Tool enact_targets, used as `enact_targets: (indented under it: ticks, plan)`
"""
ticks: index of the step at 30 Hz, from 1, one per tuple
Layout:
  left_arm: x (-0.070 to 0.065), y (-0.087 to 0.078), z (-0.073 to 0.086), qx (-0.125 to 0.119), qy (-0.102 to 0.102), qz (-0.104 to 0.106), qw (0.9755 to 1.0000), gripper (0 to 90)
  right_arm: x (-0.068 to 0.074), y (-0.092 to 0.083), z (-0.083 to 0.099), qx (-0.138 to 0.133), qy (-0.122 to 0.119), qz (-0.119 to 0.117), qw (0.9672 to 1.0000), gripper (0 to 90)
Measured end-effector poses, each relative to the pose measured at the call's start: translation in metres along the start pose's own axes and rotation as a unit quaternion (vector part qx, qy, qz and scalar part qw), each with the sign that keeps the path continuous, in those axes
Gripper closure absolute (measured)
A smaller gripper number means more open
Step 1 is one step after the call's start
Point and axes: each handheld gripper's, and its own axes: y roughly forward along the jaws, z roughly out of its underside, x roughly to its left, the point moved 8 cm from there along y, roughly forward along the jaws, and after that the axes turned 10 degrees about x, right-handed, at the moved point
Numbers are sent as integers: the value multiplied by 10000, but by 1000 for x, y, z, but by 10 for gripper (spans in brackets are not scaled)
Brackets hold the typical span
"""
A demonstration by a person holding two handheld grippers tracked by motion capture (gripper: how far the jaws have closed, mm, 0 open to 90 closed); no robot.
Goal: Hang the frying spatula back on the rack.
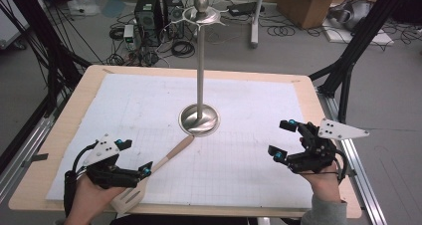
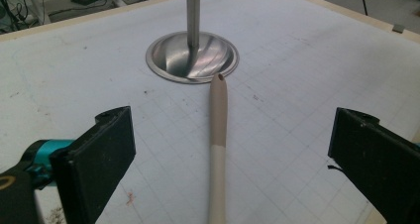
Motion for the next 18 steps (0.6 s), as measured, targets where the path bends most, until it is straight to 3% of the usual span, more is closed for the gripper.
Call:
enact_targets:
  ticks: [18]
  plan:
    - [-4,31,3,233,58,-23,9997,48,6,-3,6,75,7,77,9999,60]
